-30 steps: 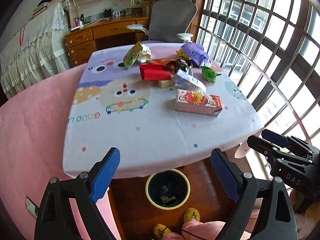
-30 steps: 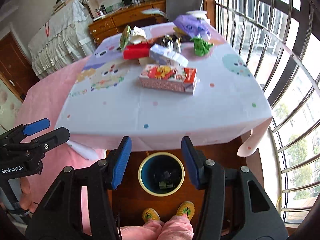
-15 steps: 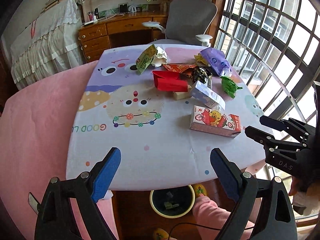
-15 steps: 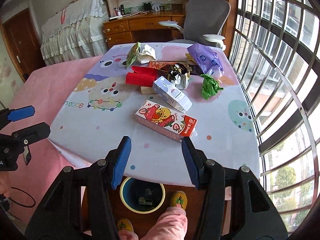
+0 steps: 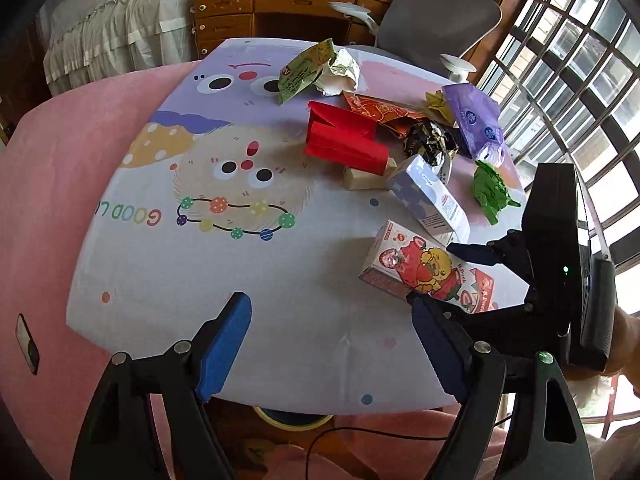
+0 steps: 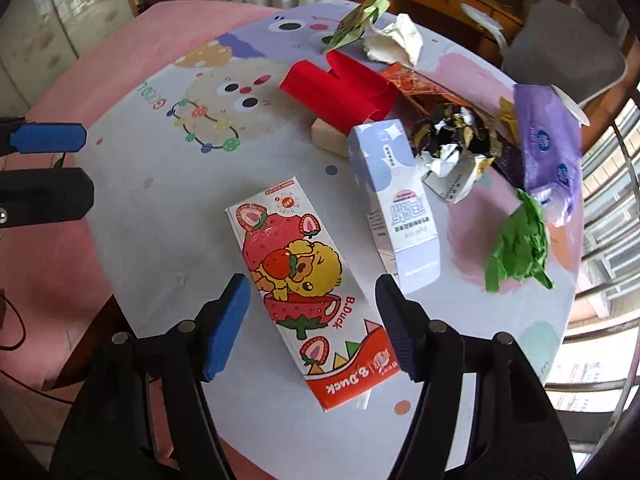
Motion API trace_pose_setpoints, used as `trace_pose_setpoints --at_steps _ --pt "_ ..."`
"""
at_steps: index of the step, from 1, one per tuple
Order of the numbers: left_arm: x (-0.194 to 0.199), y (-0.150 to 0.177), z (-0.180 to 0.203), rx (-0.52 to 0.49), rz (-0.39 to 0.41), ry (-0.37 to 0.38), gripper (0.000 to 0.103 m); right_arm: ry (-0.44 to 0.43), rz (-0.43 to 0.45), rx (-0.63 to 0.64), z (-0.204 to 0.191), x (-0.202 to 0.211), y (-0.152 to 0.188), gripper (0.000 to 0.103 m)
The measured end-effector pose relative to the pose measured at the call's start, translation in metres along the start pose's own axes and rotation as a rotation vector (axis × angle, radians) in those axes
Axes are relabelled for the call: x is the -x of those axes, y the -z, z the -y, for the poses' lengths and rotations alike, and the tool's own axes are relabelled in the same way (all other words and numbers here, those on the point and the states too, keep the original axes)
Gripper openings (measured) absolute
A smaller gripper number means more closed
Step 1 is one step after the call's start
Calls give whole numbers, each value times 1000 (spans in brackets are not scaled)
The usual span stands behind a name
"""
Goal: Collect trash
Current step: 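Grasp the pink strawberry carton with the right tool while the left tool grasps the milk carton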
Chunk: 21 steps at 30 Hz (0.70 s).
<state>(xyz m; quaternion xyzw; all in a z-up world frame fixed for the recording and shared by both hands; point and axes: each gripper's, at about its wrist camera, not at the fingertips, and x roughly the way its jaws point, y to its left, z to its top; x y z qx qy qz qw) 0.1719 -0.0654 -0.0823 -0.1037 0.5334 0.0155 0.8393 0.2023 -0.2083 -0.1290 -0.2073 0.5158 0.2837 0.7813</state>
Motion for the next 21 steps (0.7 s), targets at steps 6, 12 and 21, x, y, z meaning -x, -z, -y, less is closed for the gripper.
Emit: trace_pose_setpoints --at_steps 6,12,21 --pt "-18 1 -6 60 -44 -40 84 -48 -47 122 -6 -31 -4 54" --pt "-30 -18 4 90 -50 -2 84 -106 22 147 -4 -6 0 52" --pt "-62 -68 64 36 -77 20 84 -47 90 -102 74 41 9 52"
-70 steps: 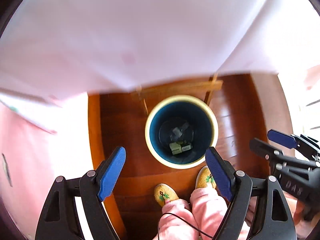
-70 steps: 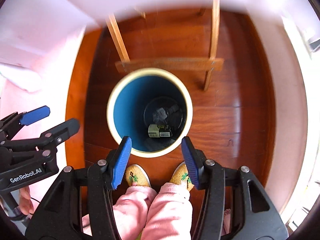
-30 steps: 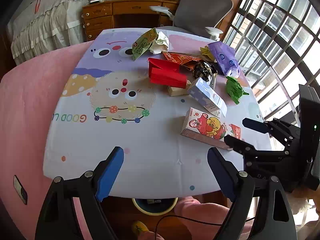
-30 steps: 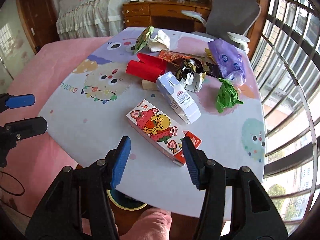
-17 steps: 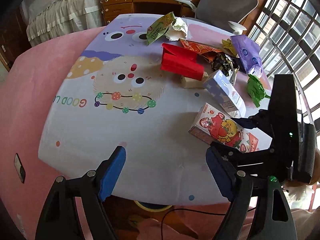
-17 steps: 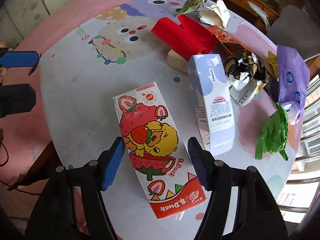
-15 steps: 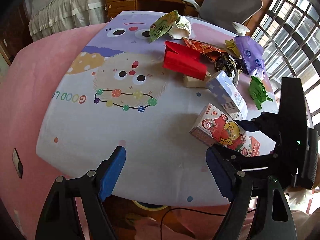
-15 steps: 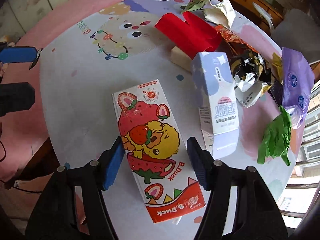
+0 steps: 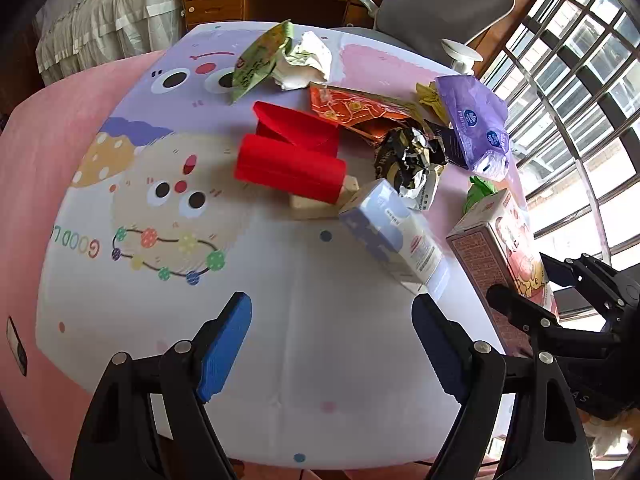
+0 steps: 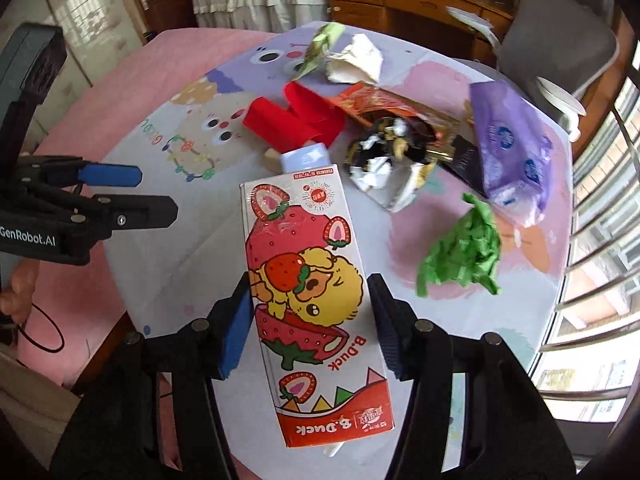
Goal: Collect trash
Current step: 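Grasp the pink strawberry carton with the right tool while the left tool grasps the milk carton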
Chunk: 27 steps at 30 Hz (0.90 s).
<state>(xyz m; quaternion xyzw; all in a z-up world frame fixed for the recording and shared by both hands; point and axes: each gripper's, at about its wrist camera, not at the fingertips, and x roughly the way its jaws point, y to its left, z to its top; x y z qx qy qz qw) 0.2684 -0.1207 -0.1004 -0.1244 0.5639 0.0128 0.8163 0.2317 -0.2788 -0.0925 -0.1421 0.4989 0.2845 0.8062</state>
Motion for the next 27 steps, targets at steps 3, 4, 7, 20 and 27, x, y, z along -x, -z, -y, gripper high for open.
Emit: trace_pose_setpoints --at_steps 3,4,7,20,27 --pt "-17 -18 19 20 -23 7 84 55 7 -69 29 4 -4 52" --pt "-23 -24 24 36 -35 9 84 72 10 -84 37 4 -5 52" --pt "-40 -40 39 90 -74 13 84 110 23 -113 57 3 -12 52" --pt "-102 -56 47 237 -226 -59 48 104 12 -171 84 -13 -15 52" --pt "-74 -50 40 141 -128 -51 38 85 -2 -189 79 -16 -10 52"
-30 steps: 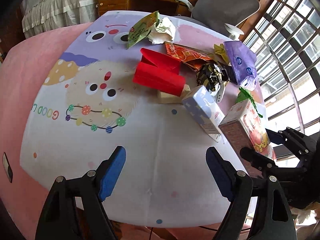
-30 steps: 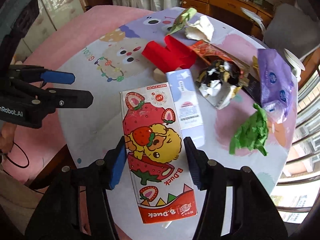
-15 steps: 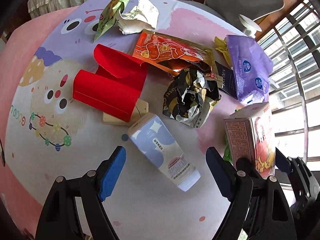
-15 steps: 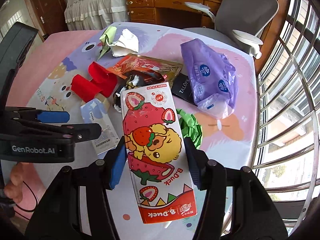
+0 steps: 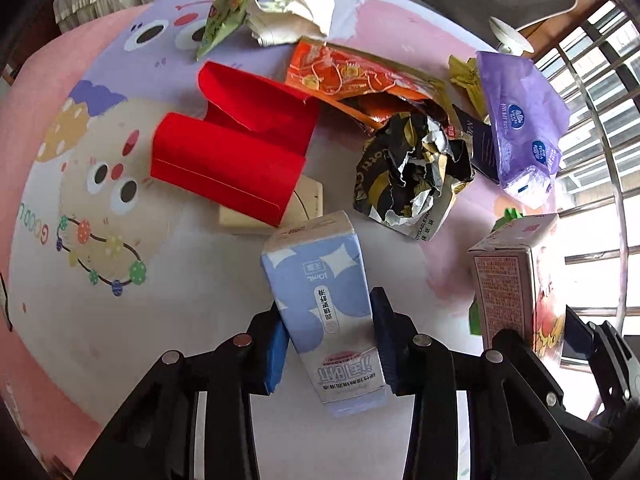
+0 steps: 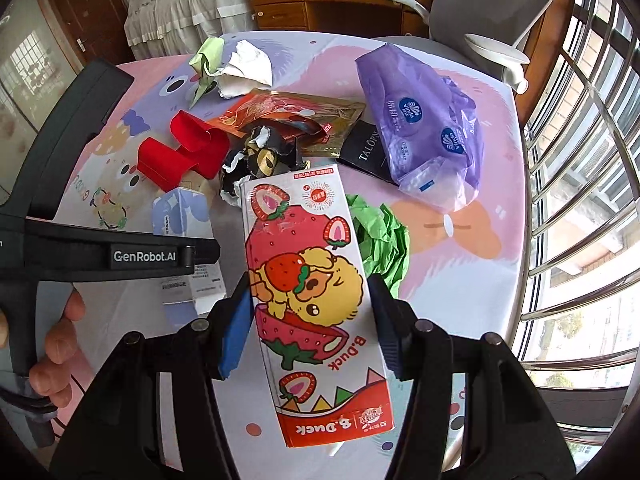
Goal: Collect trash
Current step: 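Grasp the pink strawberry carton with the right tool while the left tool grasps the milk carton, then carry both cartons over the bin and open both tools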
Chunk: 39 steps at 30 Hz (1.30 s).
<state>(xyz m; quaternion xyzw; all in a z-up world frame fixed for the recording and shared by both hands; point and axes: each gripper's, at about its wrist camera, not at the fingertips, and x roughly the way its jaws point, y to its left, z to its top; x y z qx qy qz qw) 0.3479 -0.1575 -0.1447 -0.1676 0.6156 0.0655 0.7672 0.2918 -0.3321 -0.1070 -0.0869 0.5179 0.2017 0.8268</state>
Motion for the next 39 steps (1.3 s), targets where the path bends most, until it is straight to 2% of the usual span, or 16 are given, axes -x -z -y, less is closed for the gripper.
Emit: trace_pose_setpoints --at_steps 5,11,18,24,28,32,39 --pt "29 17 -17 -93 71 -42 38 -11 4 16 -16 7 0 52" --pt "76 53 -79 -131 159 -53 38 -32 5 45 -55 19 4 52" --pt "142 103 -159 -216 262 -23 38 -40 25 62 -128 43 26 52" --pt "169 149 -238 -283 277 44 38 -21 17 31 -211 59 64 52" --pt "165 184 -282 -328 276 73 38 -7 1 -10 -269 62 96 52" --pt "146 219 -312 -336 210 94 38 7 -33 -39 -315 52 132 52" --pt "75 275 -313 -402 77 108 38 12 -169 -146 -349 12 201 52"
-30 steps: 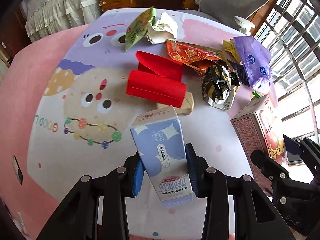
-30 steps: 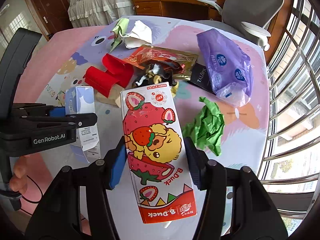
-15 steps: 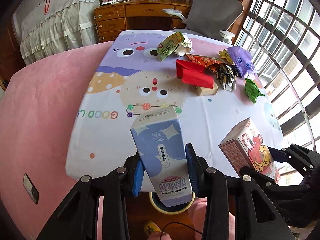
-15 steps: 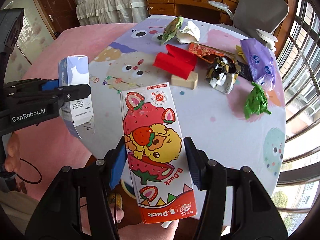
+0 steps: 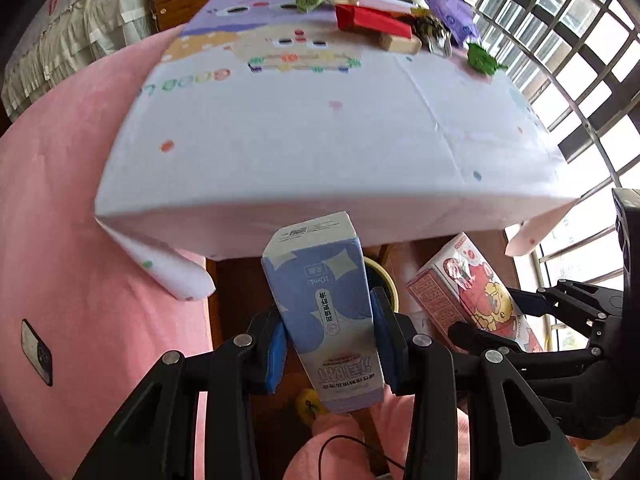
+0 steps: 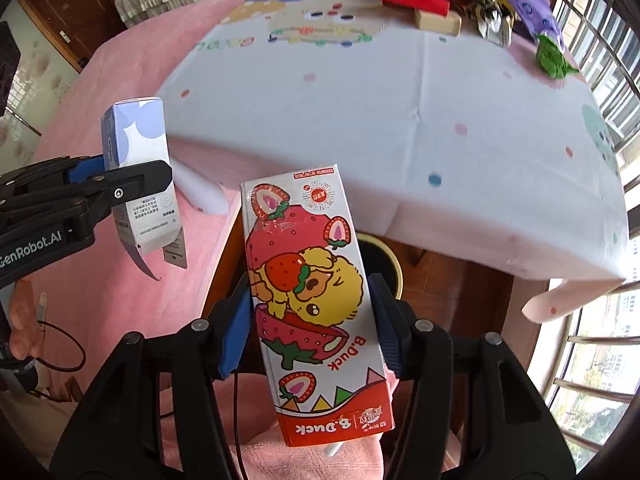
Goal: Collect trash
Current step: 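Carry both cartons over the bin and open both tools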
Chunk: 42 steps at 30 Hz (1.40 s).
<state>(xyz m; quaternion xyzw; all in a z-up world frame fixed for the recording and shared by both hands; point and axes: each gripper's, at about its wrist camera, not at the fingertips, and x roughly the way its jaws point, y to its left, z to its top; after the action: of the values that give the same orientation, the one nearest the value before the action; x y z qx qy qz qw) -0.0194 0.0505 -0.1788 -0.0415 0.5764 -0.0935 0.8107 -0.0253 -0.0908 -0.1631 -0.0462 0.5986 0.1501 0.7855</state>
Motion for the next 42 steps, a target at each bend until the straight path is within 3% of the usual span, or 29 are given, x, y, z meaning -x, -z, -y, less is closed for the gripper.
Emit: trace_pose_setpoints --at_steps 6,12,19,21,23,26,29,32,37,42 --pt "-98 38 9 -2 -86 29 38 4 -113 -162 21 -75 42 52" --pt "-234 64 -2 28 -153 -5 38 -15 -204 -340 61 -200 86 52" --pt "-354 86 -2 19 -208 -2 39 -26 -257 -413 107 -339 115 53" --pt "-379 92 1 23 -259 18 44 -36 -273 -418 120 -369 118 53" --pt "-395 89 2 34 -274 1 56 -32 -280 -430 128 -392 119 54" --pt "-398 92 2 56 -264 -16 72 8 -276 -436 136 -409 117 64" --pt "-384 88 2 57 -234 -38 74 38 -262 -434 144 -409 112 73" --pt "-361 78 2 49 -217 -57 74 25 -247 -432 154 -397 107 74" --pt "-281 59 7 43 -157 -75 74 12 -212 -398 147 -346 99 74" --pt "-180 37 14 45 -75 -66 74 -1 -148 -378 130 -257 86 74"
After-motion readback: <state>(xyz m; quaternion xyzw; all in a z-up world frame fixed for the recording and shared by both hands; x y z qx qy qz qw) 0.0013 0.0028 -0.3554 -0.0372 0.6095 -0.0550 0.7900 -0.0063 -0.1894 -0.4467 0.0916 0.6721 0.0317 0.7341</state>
